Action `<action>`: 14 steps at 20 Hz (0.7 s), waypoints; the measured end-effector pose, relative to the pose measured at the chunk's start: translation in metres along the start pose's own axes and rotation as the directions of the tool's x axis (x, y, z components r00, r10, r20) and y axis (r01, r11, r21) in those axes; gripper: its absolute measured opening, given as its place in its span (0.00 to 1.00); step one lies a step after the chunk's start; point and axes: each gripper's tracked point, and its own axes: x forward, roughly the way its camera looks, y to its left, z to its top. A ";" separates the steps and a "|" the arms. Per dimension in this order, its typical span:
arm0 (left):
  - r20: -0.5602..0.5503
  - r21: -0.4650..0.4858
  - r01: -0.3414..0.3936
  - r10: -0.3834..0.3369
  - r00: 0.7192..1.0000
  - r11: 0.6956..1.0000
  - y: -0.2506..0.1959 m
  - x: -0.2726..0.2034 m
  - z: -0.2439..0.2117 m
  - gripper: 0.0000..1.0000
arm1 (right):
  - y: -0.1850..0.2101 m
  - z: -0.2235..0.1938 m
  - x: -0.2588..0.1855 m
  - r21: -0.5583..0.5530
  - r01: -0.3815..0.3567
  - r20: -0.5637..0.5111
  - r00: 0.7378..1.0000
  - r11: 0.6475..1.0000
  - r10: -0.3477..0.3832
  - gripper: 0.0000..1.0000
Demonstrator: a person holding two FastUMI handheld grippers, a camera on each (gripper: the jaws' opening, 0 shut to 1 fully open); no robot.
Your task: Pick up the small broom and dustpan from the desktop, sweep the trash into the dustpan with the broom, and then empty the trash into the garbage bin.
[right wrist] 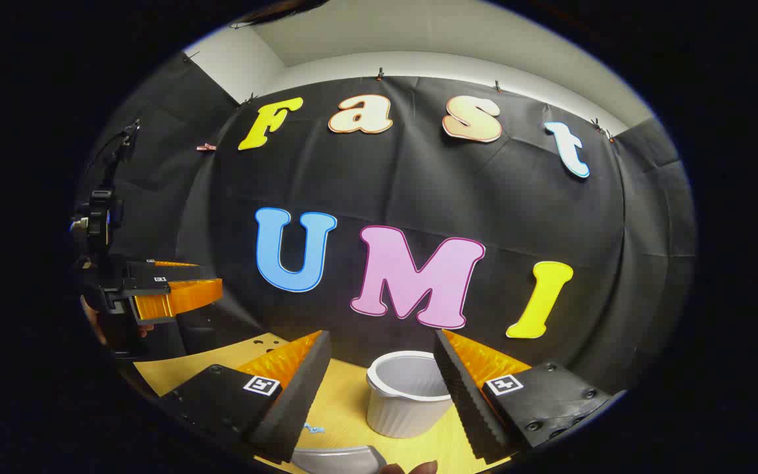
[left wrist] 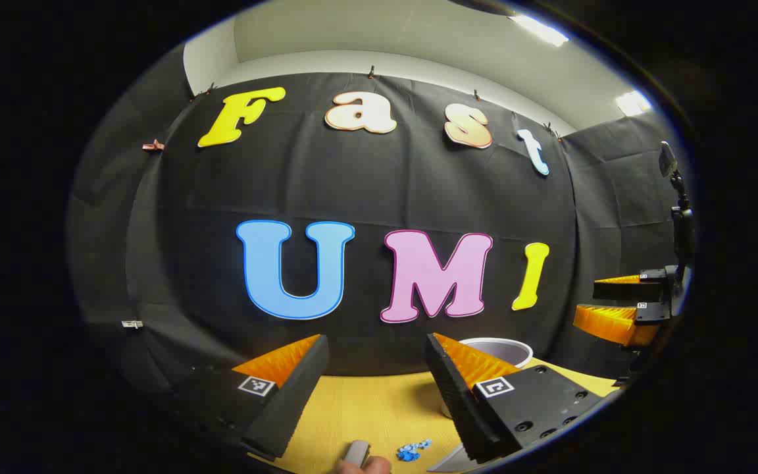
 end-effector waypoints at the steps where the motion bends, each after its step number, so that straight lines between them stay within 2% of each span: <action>1: -0.001 -0.003 -0.004 0.004 1.000 1.000 0.002 0.000 0.000 0.95 | 0.000 0.000 -0.001 0.004 0.003 -0.002 1.000 1.000 -0.003 0.97; 4: -0.014 -0.018 -0.009 0.008 1.000 1.000 0.004 -0.002 -0.001 0.95 | 0.000 -0.001 -0.004 0.010 0.006 -0.005 1.000 1.000 -0.006 0.97; 5: -0.018 -0.020 -0.011 0.011 1.000 1.000 0.003 -0.002 -0.003 0.95 | 0.002 0.000 -0.005 0.009 0.006 -0.004 1.000 1.000 -0.006 0.93; 7: -0.029 -0.022 -0.016 0.016 0.999 1.000 0.006 -0.002 -0.003 0.95 | 0.001 0.000 -0.005 0.008 0.006 -0.006 1.000 1.000 -0.006 0.93; 8: -0.030 -0.025 -0.017 0.016 0.999 1.000 0.007 -0.003 -0.005 0.95 | 0.002 0.000 -0.005 0.010 0.006 -0.006 1.000 1.000 -0.006 0.97; 9: -0.032 -0.027 -0.016 0.015 0.999 0.999 0.007 -0.004 -0.006 0.95 | 0.002 0.000 -0.005 0.013 0.005 -0.006 1.000 1.000 -0.005 0.93; 14: -0.043 -0.023 -0.011 0.010 0.999 1.000 0.009 -0.007 -0.007 0.95 | 0.005 0.000 -0.006 0.016 0.007 -0.010 1.000 1.000 -0.006 0.93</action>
